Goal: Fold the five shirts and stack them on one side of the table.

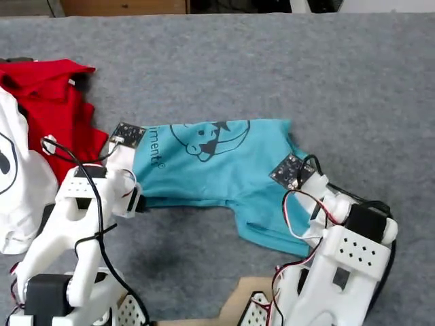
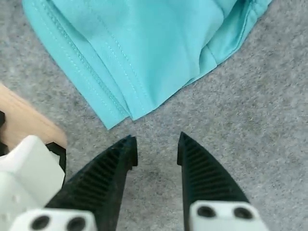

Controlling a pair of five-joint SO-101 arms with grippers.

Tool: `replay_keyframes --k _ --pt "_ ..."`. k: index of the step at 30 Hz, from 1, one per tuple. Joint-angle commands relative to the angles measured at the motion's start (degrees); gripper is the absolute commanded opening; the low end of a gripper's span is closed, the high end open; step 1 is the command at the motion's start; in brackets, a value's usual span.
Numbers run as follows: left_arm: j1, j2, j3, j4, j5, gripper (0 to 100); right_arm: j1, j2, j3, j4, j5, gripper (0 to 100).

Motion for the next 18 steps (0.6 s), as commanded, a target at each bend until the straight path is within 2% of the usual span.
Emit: replay_keyframes --k 1,5,7,10,13,18 --pt "-2.7 -1.7 -6.5 0.0 -0.2 22 -0.4 -0.3 -6.4 -1.3 -1.1 14.0" --pt "-5.5 -2.3 -18.5 8.1 -0.2 22 -1.2 2.6 -12.6 -5.9 -3.8 7.4" --pt "-5.5 -4.1 -25.2 13.8 0.1 22 -2.2 8.3 -15.3 -8.5 -5.7 10.7" --pt "-4.0 -7.5 -33.1 19.8 0.0 14 -2.8 20.5 -21.8 -13.2 -12.8 16.0" --pt "0.0 -10.1 -36.4 23.6 -0.2 8 -5.0 34.9 -31.3 -14.8 -18.9 14.3" --pt "6.8 -10.7 -34.0 24.2 0.2 8 -8.7 58.7 -48.0 -15.2 -25.7 13.8"
